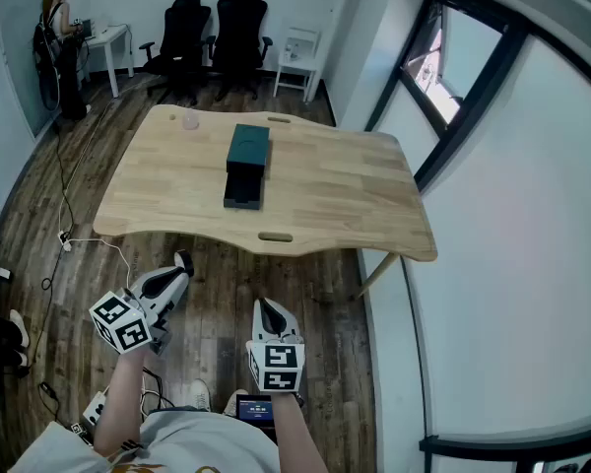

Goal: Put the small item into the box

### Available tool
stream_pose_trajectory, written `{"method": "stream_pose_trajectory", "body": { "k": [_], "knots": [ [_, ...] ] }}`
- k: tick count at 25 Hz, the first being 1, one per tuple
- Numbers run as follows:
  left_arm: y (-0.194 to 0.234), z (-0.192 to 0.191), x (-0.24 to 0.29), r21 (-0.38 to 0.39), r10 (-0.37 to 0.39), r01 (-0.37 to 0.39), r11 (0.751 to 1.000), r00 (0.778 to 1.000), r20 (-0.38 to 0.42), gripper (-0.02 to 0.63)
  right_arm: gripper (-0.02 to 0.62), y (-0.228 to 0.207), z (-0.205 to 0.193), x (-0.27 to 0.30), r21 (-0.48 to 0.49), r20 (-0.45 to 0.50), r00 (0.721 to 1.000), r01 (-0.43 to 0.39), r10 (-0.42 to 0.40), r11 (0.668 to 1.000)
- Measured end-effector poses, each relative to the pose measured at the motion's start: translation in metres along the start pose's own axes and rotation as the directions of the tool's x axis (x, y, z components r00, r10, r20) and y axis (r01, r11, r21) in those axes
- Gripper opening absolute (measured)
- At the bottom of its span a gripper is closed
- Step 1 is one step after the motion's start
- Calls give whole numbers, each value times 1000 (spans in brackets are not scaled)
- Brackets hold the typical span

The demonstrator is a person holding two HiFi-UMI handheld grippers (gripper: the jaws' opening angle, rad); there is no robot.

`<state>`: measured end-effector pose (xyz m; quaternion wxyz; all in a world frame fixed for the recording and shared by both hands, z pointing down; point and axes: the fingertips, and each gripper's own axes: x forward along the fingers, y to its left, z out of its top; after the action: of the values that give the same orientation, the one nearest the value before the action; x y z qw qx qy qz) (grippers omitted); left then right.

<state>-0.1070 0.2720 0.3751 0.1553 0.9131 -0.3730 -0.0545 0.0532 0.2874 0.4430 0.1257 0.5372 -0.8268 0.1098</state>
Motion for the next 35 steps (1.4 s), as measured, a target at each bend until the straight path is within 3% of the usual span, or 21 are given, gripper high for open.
{"method": "stream_pose_trajectory", "body": {
  "k": [11,24,30,35],
  "knots": [
    [-11,-5,-11,-5,5,-5,1000,1000,-4,29,3,2,1,-14,-14,5,1000,-6,6,1000],
    [-9,4,12,-17,2,-2,1000,1000,21,29,5,-32,16,-16,-3,69,997,37,-37,999],
    [17,0,51,-21,1,-1,1000,1000,21,29,5,-63,18,14,-8,58,997,45,-45,999],
    [63,8,102,-43,0,1,999,1000,23,29,5,-92,23,75,-4,33,998,49,-49,999]
  ]
}}
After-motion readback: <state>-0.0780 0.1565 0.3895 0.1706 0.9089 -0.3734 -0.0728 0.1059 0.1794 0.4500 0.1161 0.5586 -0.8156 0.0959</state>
